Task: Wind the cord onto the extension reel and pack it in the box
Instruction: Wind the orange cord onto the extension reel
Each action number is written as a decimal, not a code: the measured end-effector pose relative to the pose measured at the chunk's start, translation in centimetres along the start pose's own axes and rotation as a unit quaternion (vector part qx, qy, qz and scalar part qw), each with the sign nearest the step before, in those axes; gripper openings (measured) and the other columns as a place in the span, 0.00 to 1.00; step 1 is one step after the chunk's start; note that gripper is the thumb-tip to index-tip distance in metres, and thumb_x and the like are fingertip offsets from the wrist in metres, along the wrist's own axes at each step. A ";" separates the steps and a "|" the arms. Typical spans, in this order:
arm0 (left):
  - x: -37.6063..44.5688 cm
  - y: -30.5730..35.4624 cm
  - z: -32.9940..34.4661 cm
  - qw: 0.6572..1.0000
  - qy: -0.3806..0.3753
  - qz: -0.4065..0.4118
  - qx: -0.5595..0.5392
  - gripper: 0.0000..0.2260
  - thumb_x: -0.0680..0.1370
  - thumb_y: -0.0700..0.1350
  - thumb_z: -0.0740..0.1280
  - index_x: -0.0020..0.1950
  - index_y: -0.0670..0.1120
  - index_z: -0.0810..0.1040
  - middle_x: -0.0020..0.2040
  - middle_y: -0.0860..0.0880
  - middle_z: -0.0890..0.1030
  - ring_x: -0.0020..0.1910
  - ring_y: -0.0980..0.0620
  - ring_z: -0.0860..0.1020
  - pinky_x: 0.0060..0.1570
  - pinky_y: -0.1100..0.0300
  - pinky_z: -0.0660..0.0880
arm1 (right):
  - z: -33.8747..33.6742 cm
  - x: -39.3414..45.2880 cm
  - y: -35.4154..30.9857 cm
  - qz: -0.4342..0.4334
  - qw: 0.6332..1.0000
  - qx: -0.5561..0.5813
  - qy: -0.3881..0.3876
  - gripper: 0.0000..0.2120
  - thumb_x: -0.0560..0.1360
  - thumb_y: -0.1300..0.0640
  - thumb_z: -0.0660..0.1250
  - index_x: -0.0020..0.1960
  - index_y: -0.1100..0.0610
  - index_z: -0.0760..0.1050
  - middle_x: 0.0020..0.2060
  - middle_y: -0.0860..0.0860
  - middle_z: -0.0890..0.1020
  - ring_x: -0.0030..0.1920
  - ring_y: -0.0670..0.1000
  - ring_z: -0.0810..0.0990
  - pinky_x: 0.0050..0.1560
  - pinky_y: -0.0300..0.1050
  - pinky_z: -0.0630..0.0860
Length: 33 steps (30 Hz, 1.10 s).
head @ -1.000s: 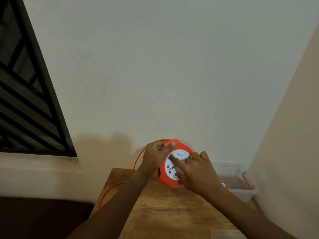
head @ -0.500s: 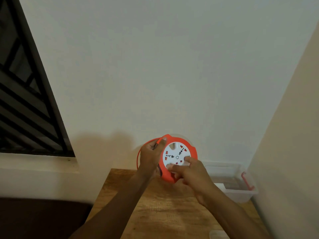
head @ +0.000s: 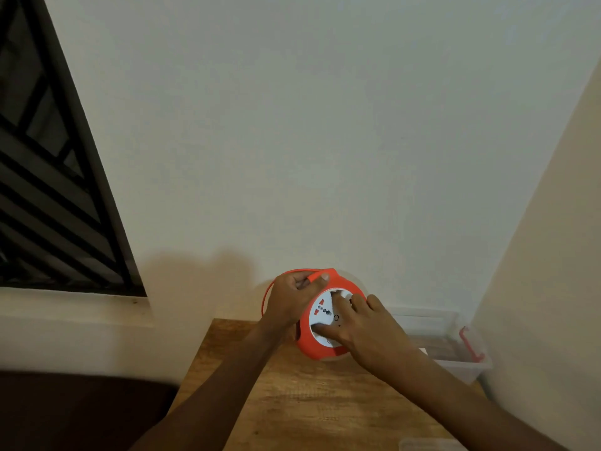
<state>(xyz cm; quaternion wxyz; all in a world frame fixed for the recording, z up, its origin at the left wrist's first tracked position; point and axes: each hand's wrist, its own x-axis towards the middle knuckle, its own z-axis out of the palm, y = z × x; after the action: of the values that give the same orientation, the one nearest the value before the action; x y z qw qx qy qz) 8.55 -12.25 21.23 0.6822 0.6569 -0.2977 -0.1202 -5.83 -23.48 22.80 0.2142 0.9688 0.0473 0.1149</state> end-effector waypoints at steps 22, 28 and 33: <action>0.0 -1.3 0.4 0.986 0.099 -0.087 -0.105 0.07 0.81 0.50 0.71 0.46 0.51 0.85 0.38 0.56 0.89 0.36 0.56 0.87 0.30 0.67 0.79 | -0.3 2.5 -1.8 0.408 0.644 0.646 -0.013 0.31 0.76 0.43 0.65 0.75 0.52 0.61 0.60 0.49 0.79 0.51 0.51 0.81 0.44 0.45 0.79; 0.1 -1.3 -0.9 0.990 0.076 -0.081 -0.090 0.07 0.81 0.50 0.71 0.45 0.53 0.87 0.41 0.53 0.89 0.38 0.51 0.88 0.32 0.63 0.81 | 0.2 0.8 -1.0 0.219 0.939 0.250 0.088 0.12 0.70 0.52 0.70 0.54 0.50 0.79 0.53 0.50 0.79 0.46 0.54 0.80 0.41 0.45 0.76; -0.2 -1.4 -1.0 0.998 0.020 -0.034 -0.040 0.05 0.80 0.51 0.72 0.49 0.55 0.88 0.46 0.51 0.90 0.43 0.49 0.89 0.39 0.58 0.84 | 1.3 0.3 -0.7 0.041 0.983 0.177 0.035 0.19 0.69 0.59 0.73 0.59 0.48 0.78 0.62 0.57 0.74 0.53 0.60 0.78 0.42 0.55 0.81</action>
<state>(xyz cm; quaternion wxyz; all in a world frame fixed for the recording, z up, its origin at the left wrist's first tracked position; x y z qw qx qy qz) 9.25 -11.40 19.88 0.7095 0.6410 -0.2559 -0.1419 -5.28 -23.35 21.42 0.0323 0.9879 0.0347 0.1474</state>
